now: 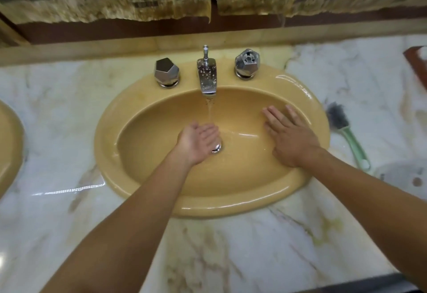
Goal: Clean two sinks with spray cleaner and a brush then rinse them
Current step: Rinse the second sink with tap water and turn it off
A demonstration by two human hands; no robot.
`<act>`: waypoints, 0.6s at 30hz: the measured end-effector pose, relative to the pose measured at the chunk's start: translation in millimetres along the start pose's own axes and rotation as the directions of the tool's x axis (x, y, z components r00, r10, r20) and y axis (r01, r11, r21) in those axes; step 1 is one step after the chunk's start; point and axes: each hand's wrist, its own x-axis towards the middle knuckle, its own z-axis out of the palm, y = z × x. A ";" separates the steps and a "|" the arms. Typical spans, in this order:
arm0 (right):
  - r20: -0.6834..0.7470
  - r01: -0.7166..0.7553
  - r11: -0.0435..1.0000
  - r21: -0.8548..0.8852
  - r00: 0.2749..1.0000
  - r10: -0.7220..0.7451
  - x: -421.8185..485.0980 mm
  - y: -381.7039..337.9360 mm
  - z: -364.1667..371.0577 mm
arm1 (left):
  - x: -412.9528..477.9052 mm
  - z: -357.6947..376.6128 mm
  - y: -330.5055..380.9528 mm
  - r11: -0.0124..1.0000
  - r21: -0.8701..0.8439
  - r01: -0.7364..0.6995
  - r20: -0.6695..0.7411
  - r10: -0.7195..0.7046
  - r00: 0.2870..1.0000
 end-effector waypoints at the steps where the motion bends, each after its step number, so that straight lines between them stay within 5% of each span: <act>1: 0.001 -0.002 1.000 0.003 1.000 0.002 1.4 -1.0 0.2 | 5.7 10.2 2.6 0.958 -0.288 -0.013 0.006 0.015 1.000; 3: 0.011 -0.002 1.000 0.015 1.000 0.002 3.1 -1.7 0.9 | 13.7 25.9 12.0 0.767 -0.640 -0.045 -0.024 0.039 0.999; 5: 0.014 0.003 1.000 0.019 1.000 -0.003 4.1 -2.9 3.7 | 15.3 40.6 12.9 0.740 -0.669 -0.076 -0.002 0.100 0.995; 7: 0.022 0.012 0.999 0.039 1.000 -0.013 3.9 -2.5 1.9 | 10.7 60.6 1.6 0.952 -0.300 -0.057 0.178 0.115 0.977; 9: 0.035 0.008 0.995 0.100 0.999 -0.011 3.3 -2.4 -1.5 | 4.6 77.3 -11.8 0.997 0.045 -0.063 0.368 0.042 0.929; 10: 0.053 0.003 0.992 0.127 0.999 -0.009 3.3 -2.5 -2.4 | 4.0 80.8 -12.0 0.997 0.036 -0.070 0.350 0.053 0.935; 13: 0.041 0.021 0.995 0.095 0.999 -0.025 6.2 -2.0 4.6 | 18.1 65.7 3.2 0.864 -0.489 -0.121 0.065 0.175 0.982; 15: -0.024 -0.022 0.997 0.069 0.999 0.024 8.5 -3.0 7.8 | 15.4 60.9 9.0 0.826 -0.549 -0.125 0.105 0.217 0.971; 17: -0.027 -0.084 0.994 0.072 0.996 0.086 8.5 -5.4 8.6 | 4.3 66.7 -8.1 0.996 -0.062 -0.072 0.279 0.086 0.956; 18: 0.059 -0.083 0.992 0.091 0.995 0.078 8.6 -8.9 9.4 | -5.4 70.9 -22.7 0.948 0.310 -0.066 0.326 -0.040 0.945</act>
